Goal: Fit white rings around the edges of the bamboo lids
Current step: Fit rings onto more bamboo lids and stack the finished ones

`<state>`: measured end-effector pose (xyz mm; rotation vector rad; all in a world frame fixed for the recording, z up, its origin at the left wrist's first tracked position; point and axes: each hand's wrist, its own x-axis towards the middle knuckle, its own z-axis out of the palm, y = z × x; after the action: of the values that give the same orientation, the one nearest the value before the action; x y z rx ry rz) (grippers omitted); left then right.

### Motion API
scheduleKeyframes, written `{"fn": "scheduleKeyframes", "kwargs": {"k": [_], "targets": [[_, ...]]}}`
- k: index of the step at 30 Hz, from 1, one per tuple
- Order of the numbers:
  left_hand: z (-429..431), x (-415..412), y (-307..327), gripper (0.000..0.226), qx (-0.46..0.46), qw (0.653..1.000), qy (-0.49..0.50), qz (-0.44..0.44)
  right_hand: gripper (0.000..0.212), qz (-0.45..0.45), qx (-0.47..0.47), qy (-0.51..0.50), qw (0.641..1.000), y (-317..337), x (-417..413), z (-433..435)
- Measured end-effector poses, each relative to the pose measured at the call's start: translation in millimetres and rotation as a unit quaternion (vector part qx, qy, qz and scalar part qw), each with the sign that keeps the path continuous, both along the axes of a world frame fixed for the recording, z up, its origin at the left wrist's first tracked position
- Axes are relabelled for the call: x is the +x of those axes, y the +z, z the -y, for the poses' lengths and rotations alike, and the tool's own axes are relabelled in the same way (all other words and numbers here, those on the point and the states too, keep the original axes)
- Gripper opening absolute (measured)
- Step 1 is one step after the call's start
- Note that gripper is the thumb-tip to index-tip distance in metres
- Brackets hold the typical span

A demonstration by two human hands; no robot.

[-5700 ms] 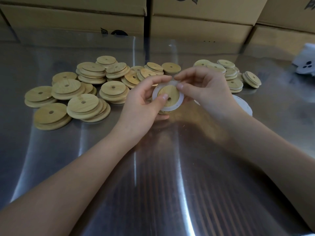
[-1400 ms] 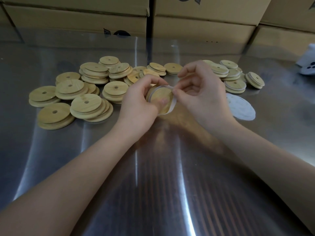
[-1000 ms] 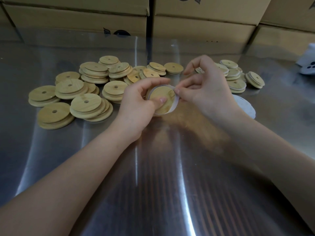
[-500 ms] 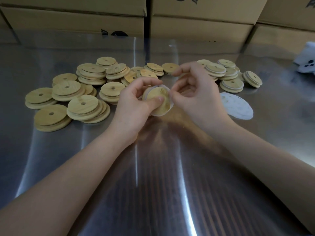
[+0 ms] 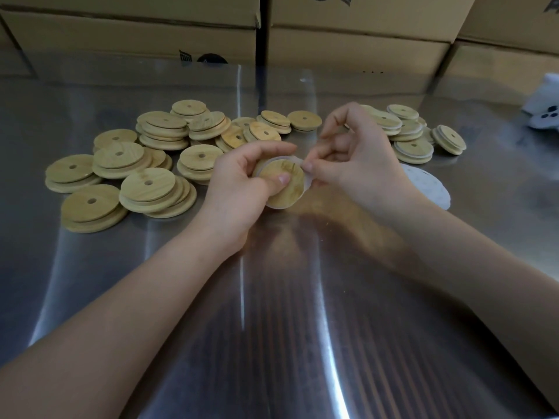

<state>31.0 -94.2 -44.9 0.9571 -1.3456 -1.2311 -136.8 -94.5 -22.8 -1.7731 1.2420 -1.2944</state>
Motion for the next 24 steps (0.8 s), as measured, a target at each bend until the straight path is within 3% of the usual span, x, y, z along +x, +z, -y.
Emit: {"fn": "scheduleKeyframes", "kwargs": {"k": [13,24], "targets": [[1.8,4.8,-0.7,0.028,0.042,0.993,-0.028,-0.103,0.034,0.028,0.022,0.015,0.999,-1.6,-2.0,-0.3],[1.2,3.4,0.8,0.029,0.008,0.999,-0.021,-0.038,0.036,0.038,0.031,0.020,0.999,-5.1,-1.0,1.3]]}}
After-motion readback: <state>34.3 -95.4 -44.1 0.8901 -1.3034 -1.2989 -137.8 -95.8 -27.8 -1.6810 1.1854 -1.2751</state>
